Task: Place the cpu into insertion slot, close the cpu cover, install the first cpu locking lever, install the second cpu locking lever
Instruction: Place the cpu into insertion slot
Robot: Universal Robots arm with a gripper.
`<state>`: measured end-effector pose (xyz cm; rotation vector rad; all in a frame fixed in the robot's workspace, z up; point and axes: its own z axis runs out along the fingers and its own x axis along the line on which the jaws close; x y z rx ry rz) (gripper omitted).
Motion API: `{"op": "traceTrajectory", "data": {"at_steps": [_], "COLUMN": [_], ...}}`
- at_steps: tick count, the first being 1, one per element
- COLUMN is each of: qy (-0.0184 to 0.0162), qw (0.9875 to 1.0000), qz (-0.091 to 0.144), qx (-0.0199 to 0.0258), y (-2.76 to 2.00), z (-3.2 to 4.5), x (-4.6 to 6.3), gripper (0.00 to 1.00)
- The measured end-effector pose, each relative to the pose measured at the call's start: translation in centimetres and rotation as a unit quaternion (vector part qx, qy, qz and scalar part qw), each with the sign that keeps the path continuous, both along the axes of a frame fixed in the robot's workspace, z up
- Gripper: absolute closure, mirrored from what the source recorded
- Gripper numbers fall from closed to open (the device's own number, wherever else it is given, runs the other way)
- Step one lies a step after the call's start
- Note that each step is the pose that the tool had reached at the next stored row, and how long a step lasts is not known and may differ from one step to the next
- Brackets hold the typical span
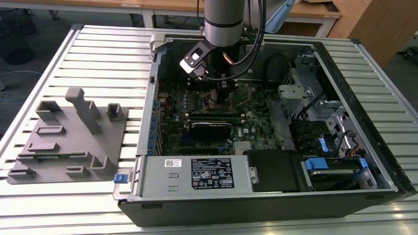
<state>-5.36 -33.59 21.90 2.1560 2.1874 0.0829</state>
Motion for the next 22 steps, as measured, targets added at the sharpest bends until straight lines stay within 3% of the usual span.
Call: {"op": "traceTrajectory", "data": {"at_steps": [22], "qy": [-0.0002], "qw": [1.0], "qz": [0.0], "qx": [-0.0006], "y": [0.0], "z": [-1.59], "x": [-0.3], "gripper": [0.46]}}
